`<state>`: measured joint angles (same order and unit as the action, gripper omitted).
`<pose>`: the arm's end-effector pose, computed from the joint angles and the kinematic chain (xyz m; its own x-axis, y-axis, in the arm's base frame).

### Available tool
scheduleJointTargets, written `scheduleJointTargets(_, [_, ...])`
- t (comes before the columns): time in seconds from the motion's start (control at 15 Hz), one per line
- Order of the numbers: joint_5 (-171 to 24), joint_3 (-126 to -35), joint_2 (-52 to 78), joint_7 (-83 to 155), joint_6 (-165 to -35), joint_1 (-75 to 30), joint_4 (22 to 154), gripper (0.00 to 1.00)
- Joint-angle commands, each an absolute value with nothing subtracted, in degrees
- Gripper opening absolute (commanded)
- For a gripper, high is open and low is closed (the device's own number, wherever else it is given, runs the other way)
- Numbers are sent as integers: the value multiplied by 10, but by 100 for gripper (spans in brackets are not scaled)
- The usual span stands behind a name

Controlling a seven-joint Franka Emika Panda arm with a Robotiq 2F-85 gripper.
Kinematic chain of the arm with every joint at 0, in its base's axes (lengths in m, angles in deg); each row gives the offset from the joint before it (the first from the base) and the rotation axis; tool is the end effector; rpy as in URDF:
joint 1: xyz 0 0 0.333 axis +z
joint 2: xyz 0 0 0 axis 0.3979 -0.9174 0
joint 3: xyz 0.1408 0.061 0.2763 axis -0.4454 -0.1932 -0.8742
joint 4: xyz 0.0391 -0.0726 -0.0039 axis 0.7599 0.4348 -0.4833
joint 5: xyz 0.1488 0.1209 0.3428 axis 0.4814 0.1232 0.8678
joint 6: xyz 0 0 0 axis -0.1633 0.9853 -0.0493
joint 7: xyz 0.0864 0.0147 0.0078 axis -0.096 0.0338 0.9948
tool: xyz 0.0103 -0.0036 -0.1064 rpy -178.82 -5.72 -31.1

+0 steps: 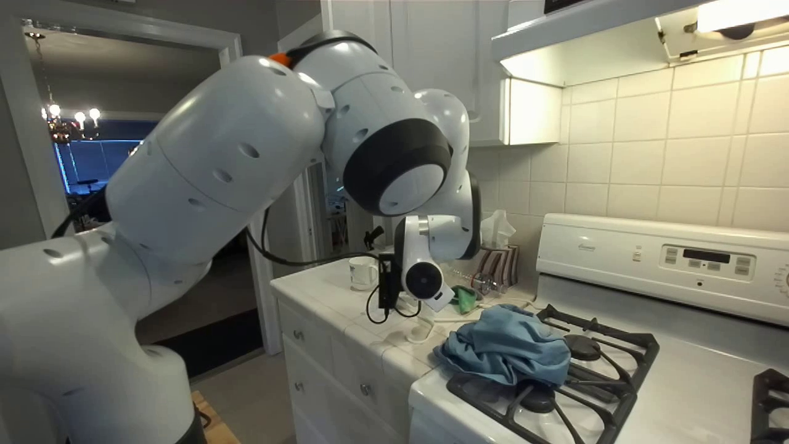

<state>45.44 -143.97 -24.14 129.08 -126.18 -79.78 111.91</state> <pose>0.5618 0.0026 0.1567 0.6428 -0.7660 -0.0111 -0.2695 -0.2126 -0.9392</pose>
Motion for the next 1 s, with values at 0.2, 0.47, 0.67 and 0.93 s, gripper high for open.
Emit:
scheduleJointTargets(0.2, [577, -1399, -192, 1388, -1293, -754, 1079, 1])
scheduleJointTargets(0.47, [665, -1353, -167, 1461, -1283, -724, 1071, 1])
scheduleJointTargets(0.67, [708, -1322, -168, 1510, -1254, -703, 1072, 1])
scheduleJointTargets(0.93, [741, -1301, -178, 1554, -1202, -688, 1076, 1])
